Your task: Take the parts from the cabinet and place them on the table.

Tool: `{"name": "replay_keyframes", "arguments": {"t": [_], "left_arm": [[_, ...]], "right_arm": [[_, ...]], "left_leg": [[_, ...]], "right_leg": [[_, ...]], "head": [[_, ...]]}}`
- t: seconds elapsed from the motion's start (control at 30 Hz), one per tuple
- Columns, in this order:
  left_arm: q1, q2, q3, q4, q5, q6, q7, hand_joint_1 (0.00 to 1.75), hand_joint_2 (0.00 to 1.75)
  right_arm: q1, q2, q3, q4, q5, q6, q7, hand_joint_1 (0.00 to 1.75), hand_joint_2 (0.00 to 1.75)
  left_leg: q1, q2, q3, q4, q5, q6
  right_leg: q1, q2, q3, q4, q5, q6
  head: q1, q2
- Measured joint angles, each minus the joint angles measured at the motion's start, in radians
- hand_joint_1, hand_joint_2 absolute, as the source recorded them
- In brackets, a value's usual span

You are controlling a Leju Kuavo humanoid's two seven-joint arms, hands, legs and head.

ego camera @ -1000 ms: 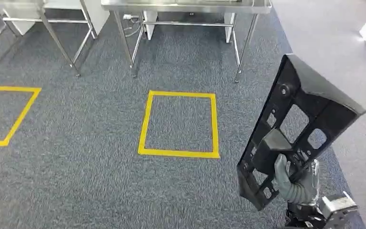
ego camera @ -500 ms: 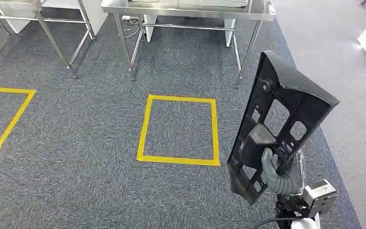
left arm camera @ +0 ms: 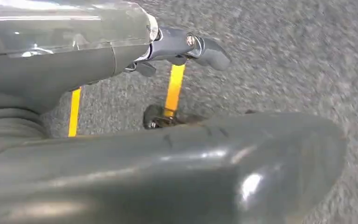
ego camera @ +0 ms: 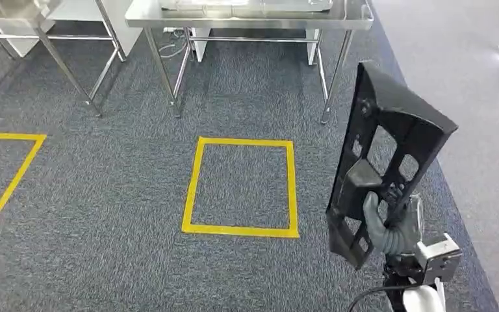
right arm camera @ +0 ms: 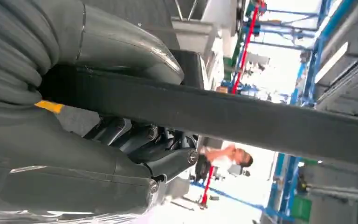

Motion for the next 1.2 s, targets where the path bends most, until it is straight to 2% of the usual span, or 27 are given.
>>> {"name": "replay_keyframes", "arguments": {"t": [0.03, 0.07, 0.1, 0.13, 0.17, 0.2, 0.23, 0.27, 0.33, 0.37, 0.43, 0.5, 0.57, 0.6, 0.63, 0.7, 0.73, 0.77, 0.8, 0.87, 0.9, 0.97, 1.03, 1.07, 1.1, 1.13, 1.2], "left_arm": [[0.002, 0.000, 0.000, 0.000, 0.000, 0.000, 0.000, 0.00, 0.00], [0.004, 0.000, 0.000, 0.000, 0.000, -0.001, 0.000, 0.00, 0.00], [0.006, 0.000, 0.000, 0.000, 0.000, -0.001, -0.001, 0.00, 0.00], [0.006, 0.000, 0.000, 0.000, 0.000, -0.002, -0.001, 0.00, 0.00], [0.006, 0.000, 0.000, 0.000, 0.000, -0.002, -0.001, 0.00, 0.00], [0.010, 0.005, 0.001, 0.000, 0.001, -0.002, -0.001, 0.00, 0.00], [0.009, 0.010, 0.003, 0.000, 0.003, -0.002, -0.002, 0.00, 0.00], [0.009, 0.008, 0.003, 0.000, 0.004, -0.003, -0.002, 0.00, 0.00], [0.008, 0.007, 0.003, 0.000, 0.005, -0.004, -0.002, 0.00, 0.00], [0.008, 0.004, 0.004, 0.000, 0.006, -0.004, -0.002, 0.00, 0.00], [0.004, 0.004, 0.004, 0.000, 0.006, -0.005, -0.002, 0.00, 0.00], [0.003, 0.003, 0.005, 0.000, 0.006, -0.005, -0.002, 0.00, 0.00], [0.004, 0.003, 0.005, 0.000, 0.006, -0.006, 0.000, 0.00, 0.00], [0.004, 0.002, 0.005, 0.000, 0.005, -0.006, 0.001, 0.00, 0.00], [0.005, 0.001, 0.005, 0.000, 0.004, -0.006, 0.002, 0.00, 0.00], [0.005, 0.000, 0.006, 0.000, 0.003, -0.006, 0.003, 0.00, 0.00], [0.004, 0.000, 0.008, 0.000, 0.003, -0.006, 0.003, 0.00, 0.00], [0.000, 0.000, 0.010, 0.000, 0.004, -0.006, 0.003, 0.00, 0.00], [-0.003, -0.001, 0.011, 0.000, 0.004, -0.005, 0.004, 0.00, 0.00], [-0.002, -0.003, 0.015, 0.000, 0.006, 0.001, 0.007, 0.00, 0.00], [-0.002, -0.003, 0.016, 0.000, 0.006, 0.003, 0.008, 0.00, 0.00], [-0.003, -0.003, 0.020, 0.000, 0.007, 0.004, 0.010, 0.00, 0.00], [-0.003, -0.004, 0.023, 0.000, 0.008, 0.006, 0.012, 0.00, 0.00], [-0.001, -0.004, 0.024, 0.000, 0.010, 0.008, 0.014, 0.00, 0.00], [0.001, -0.004, 0.024, 0.000, 0.010, 0.009, 0.016, 0.00, 0.00], [0.002, -0.004, 0.026, 0.000, 0.010, 0.010, 0.017, 0.00, 0.00], [0.003, -0.004, 0.028, 0.000, 0.011, 0.011, 0.019, 0.00, 0.00]], "right_arm": [[0.000, -0.001, 0.000, 0.001, 0.000, 0.000, 0.000, 1.75, 1.75], [0.001, -0.002, 0.000, 0.002, 0.000, 0.000, 0.000, 1.75, 1.75], [0.001, -0.004, 0.000, 0.002, 0.000, 0.000, 0.000, 1.75, 1.75], [0.001, -0.005, 0.000, 0.002, 0.000, 0.000, 0.000, 1.75, 1.75], [0.001, -0.006, 0.000, 0.002, 0.000, 0.000, 0.000, 1.75, 1.75], [0.001, -0.007, 0.000, 0.003, 0.000, 0.000, 0.000, 1.75, 1.75], [-0.003, -0.008, 0.000, 0.005, 0.000, 0.000, 0.001, 1.75, 1.75], [-0.002, -0.008, 0.000, 0.005, 0.002, -0.001, 0.003, 1.75, 1.75], [0.000, -0.008, 0.000, 0.005, 0.011, -0.003, 0.011, 1.75, 1.75], [-0.003, -0.008, 0.001, 0.003, 0.016, -0.003, 0.015, 1.75, 1.75], [-0.008, -0.008, 0.004, -0.001, 0.024, -0.003, 0.018, 1.75, 1.75], [-0.015, -0.009, 0.004, 0.000, 0.027, -0.003, 0.025, 1.75, 1.75], [-0.014, -0.009, 0.004, 0.003, 0.027, 0.003, 0.032, 1.75, 1.75], [-0.014, -0.009, 0.004, 0.005, 0.026, 0.007, 0.034, 1.75, 1.75], [-0.015, -0.009, 0.004, 0.008, 0.026, 0.010, 0.035, 1.75, 1.75], [-0.015, -0.009, 0.004, 0.011, 0.052, 0.005, 0.041, 1.75, 1.75], [-0.015, -0.010, 0.005, 0.015, 0.069, 0.002, 0.045, 1.75, 1.75], [-0.016, -0.010, 0.007, 0.019, 0.079, 0.000, 0.052, 1.75, 1.75], [-0.012, -0.010, 0.009, 0.019, 0.088, 0.000, 0.059, 1.75, 1.75], [-0.011, -0.010, 0.018, 0.019, 0.103, 0.000, 0.072, 1.75, 1.75], [-0.010, -0.009, 0.023, 0.019, 0.106, 0.001, 0.076, 1.75, 1.75], [-0.011, -0.008, 0.027, 0.020, 0.116, 0.001, 0.086, 1.75, 1.75], [-0.011, -0.006, 0.033, 0.027, 0.117, 0.010, 0.103, 1.75, 1.75], [-0.011, -0.005, 0.035, 0.031, 0.114, 0.013, 0.108, 1.75, 1.75], [-0.011, -0.003, 0.037, 0.035, 0.114, 0.016, 0.109, 1.75, 1.75], [-0.011, -0.002, 0.037, 0.037, 0.114, 0.018, 0.110, 1.75, 1.75], [-0.015, 0.003, 0.042, 0.042, 0.116, 0.021, 0.114, 1.75, 1.75]], "left_leg": [[-0.002, 0.000, -0.037, 0.037, -0.042, 0.000], [-0.004, 0.000, -0.060, 0.039, -0.058, 0.004], [-0.009, 0.000, -0.066, 0.005, -0.044, 0.013], [-0.014, -0.001, -0.061, -0.052, -0.005, 0.024], [-0.021, -0.001, -0.051, -0.128, 0.068, 0.042], [-0.038, -0.002, -0.049, -0.210, 0.184, 0.071], [-0.045, -0.015, -0.058, -0.210, 0.197, 0.074], [-0.046, -0.015, -0.048, -0.227, 0.184, 0.071], [-0.047, -0.010, -0.039, -0.245, 0.190, 0.075], [-0.042, -0.011, -0.011, -0.262, 0.191, 0.081], [-0.033, -0.009, 0.020, -0.283, 0.189, 0.084], [-0.028, -0.010, 0.036, -0.284, 0.174, 0.080], [-0.023, -0.010, 0.056, -0.283, 0.155, 0.075], [-0.019, -0.011, 0.070, -0.283, 0.144, 0.070], [-0.014, -0.014, 0.087, -0.283, 0.132, 0.063], [-0.007, -0.023, 0.122, -0.283, 0.104, 0.048], [-0.007, -0.024, 0.129, -0.278, 0.094, 0.041], [-0.007, -0.030, 0.124, -0.279, 0.088, 0.033], [-0.007, -0.033, 0.121, -0.284, 0.082, 0.025], [-0.006, -0.033, 0.135, -0.279, 0.085, 0.015], [-0.004, -0.027, 0.126, -0.259, 0.083, 0.013], [-0.004, -0.009, 0.058, -0.136, 0.071, 0.006], [-0.004, -0.007, -0.046, 0.011, -0.001, 0.002], [-0.004, -0.007, -0.082, 0.046, -0.019, 0.003], [-0.005, -0.007, -0.096, 0.040, -0.013, 0.006], [-0.007, -0.007, -0.095, 0.005, 0.014, 0.012], [-0.016, -0.005, -0.060, -0.159, 0.143, 0.036]], "right_leg": [[0.003, 0.003, 0.011, 0.000, -0.010, -0.003], [0.008, 0.007, 0.026, 0.000, -0.020, -0.005], [0.013, 0.010, 0.044, 0.000, -0.032, -0.006], [0.019, 0.011, 0.062, 0.000, -0.044, -0.007], [0.024, 0.011, 0.081, -0.001, -0.057, -0.008], [0.020, 0.011, 0.085, -0.005, -0.069, -0.010], [0.027, 0.014, 0.097, 0.000, -0.075, -0.004], [0.022, 0.019, 0.093, -0.004, -0.079, 0.001], [0.018, 0.019, 0.100, 0.005, -0.068, 0.010], [0.022, 0.019, 0.106, 0.006, -0.065, 0.016], [0.019, 0.011, 0.070, 0.081, -0.081, 0.029], [0.007, 0.010, -0.020, 0.210, -0.132, 0.044], [-0.005, 0.007, -0.091, 0.277, -0.174, 0.057], [-0.009, 0.005, -0.099, 0.254, -0.159, 0.064], [-0.014, 0.003, -0.088, 0.199, -0.120, 0.071], [-0.026, 0.011, -0.043, 0.030, 0.025, 0.085], [-0.027, 0.024, -0.047, 0.009, 0.054, 0.085], [-0.018, 0.019, -0.045, 0.002, 0.030, 0.068], [-0.015, 0.015, -0.045, 0.008, 0.042, 0.056], [-0.014, 0.008, -0.036, 0.006, 0.029, 0.037], [-0.018, 0.005, -0.022, -0.002, 0.024, 0.029], [-0.015, -0.003, -0.001, -0.004, 0.007, 0.015], [-0.008, -0.007, 0.019, -0.004, -0.014, 0.010], [-0.004, -0.007, 0.032, -0.004, -0.025, 0.008], [-0.001, -0.007, 0.047, -0.004, -0.035, 0.006], [0.001, -0.006, 0.061, -0.004, -0.045, 0.006], [0.008, -0.007, 0.101, -0.005, -0.072, 0.006]], "head": [[0.000, 0.000], [0.000, 0.000], [0.000, 0.000], [0.000, 0.000], [0.000, 0.000], [0.000, 0.000], [0.002, 0.000], [0.001, 0.000], [0.001, 0.000], [0.001, 0.000], [0.002, 0.000], [0.002, 0.000], [0.002, 0.000], [0.002, 0.000], [0.002, 0.000], [0.002, 0.000], [0.001, 0.000], [0.005, 0.000], [0.005, 0.000], [0.006, 0.000], [0.006, 0.000], [0.006, 0.000], [0.006, 0.000], [0.006, 0.000], [0.006, 0.000], [0.006, 0.000], [0.006, 0.000]]}}
